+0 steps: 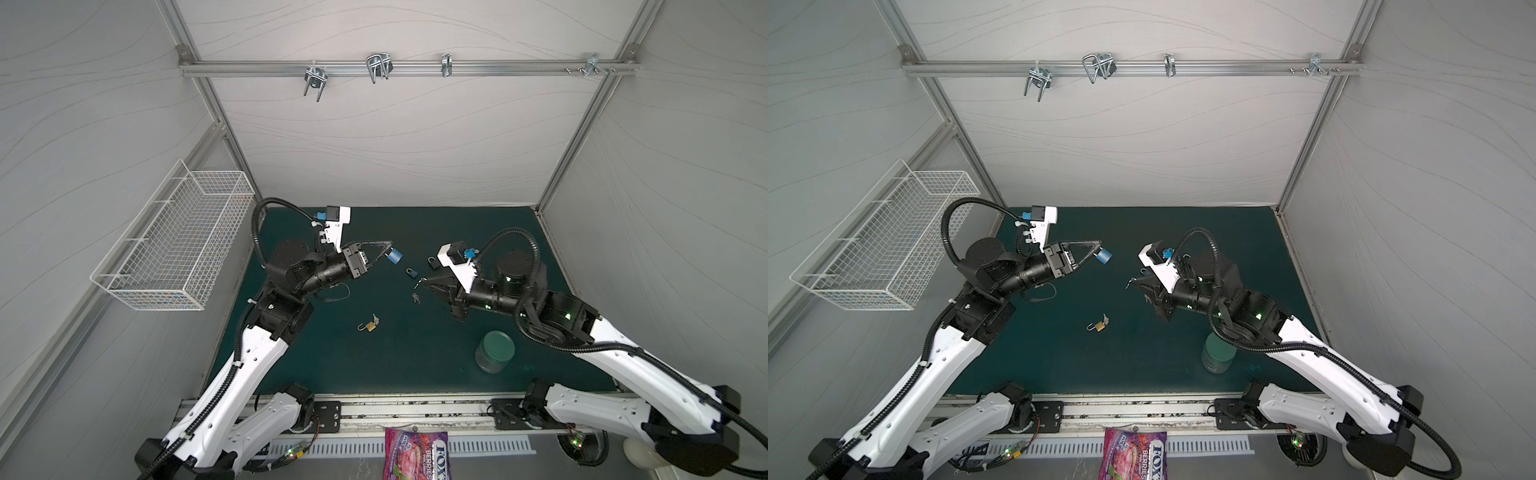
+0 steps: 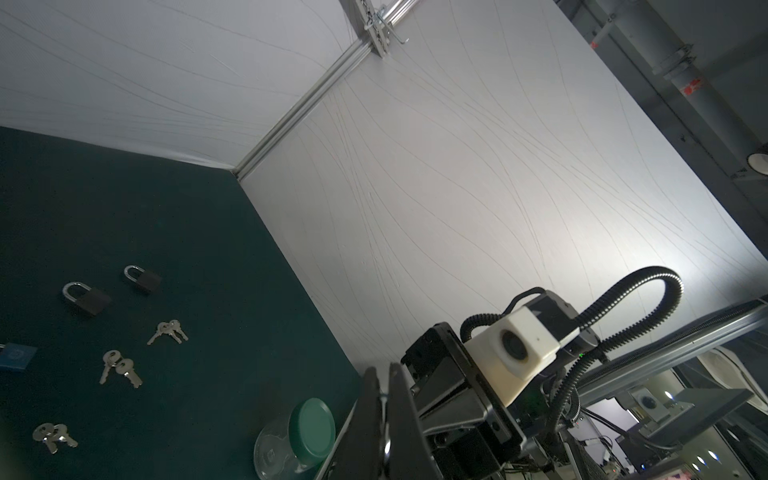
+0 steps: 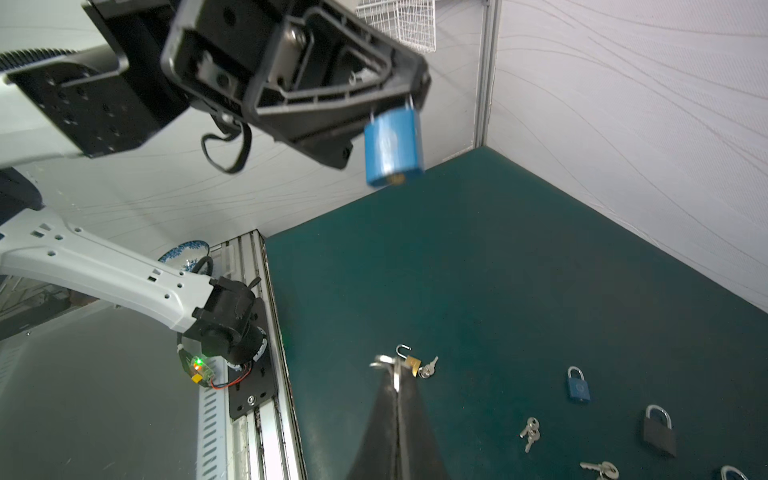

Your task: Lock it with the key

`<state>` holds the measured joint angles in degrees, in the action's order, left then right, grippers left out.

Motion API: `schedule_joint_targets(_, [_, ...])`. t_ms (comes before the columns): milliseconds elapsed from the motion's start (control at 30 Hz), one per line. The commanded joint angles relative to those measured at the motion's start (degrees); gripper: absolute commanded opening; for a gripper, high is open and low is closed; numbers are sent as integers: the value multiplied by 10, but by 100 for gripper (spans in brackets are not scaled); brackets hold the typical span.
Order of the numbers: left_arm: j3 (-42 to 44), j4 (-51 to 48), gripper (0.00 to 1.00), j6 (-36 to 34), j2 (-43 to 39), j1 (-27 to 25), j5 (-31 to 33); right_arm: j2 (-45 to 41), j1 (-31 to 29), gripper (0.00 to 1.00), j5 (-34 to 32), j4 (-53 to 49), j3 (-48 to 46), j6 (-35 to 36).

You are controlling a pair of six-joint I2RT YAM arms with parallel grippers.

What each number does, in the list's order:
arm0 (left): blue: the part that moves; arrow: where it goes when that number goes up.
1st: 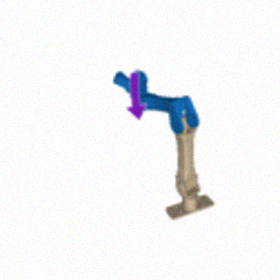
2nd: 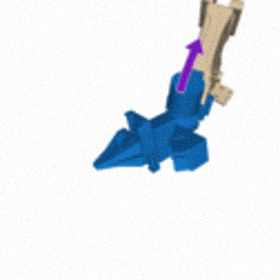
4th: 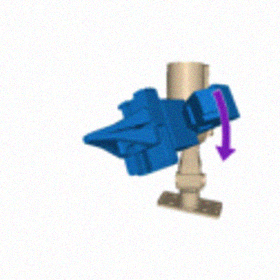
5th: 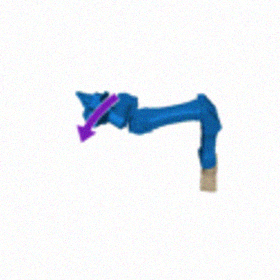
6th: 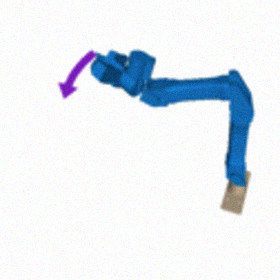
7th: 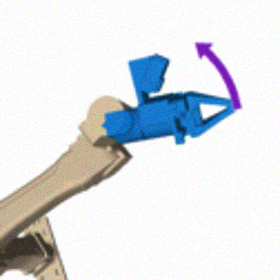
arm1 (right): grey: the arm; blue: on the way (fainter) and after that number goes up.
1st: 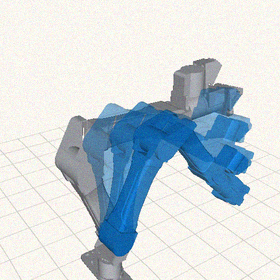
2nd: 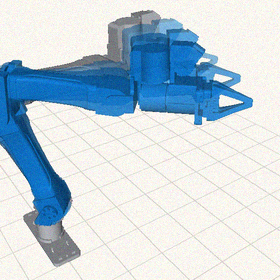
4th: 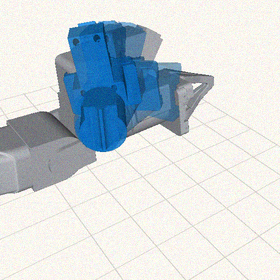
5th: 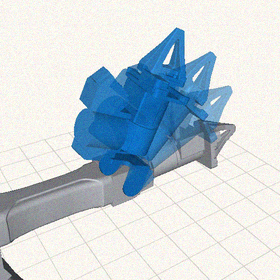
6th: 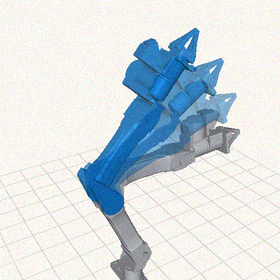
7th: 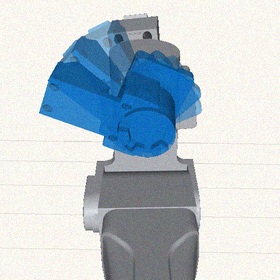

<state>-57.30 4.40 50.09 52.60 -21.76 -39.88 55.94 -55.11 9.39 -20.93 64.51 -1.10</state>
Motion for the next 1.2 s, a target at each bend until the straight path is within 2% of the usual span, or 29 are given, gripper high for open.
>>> schedule_joint_targets(0, [-18,24,0,9,-10,9,-24,-17,-3,0,-8,-20,-15,5])
schedule_joint_targets(67, [-17,15,0,3,-8,9,-20,-17,-3,0,-11,-24,-18,2])
schedule_joint_targets(167, [-23,-65,0,-39,-10,9,6,0,-3,0,-21,-58,-11,2])
schedule_joint_targets(333, [-24,-253,0,-121,-20,9,98,53,-1,0,-55,-121,-15,-22])
schedule_joint_targets(433, [4,-307,0,-136,-28,9,140,99,-1,0,-71,-139,-21,-50])
schedule_joint_targets(600, [71,-317,0,-107,-25,10,174,161,2,0,-63,-117,-37,-72])
schedule_joint_targets(733, [123,-292,0,-80,-17,26,180,228,29,0,-33,-94,-34,-108])
schedule_joint_targets(867, [172,-245,0,-45,-5,71,142,304,45,0,-3,-91,-8,-119])
schedule_joint_targets(1167, [240,-156,0,-10,15,167,63,433,61,0,5,-70,58,-137])
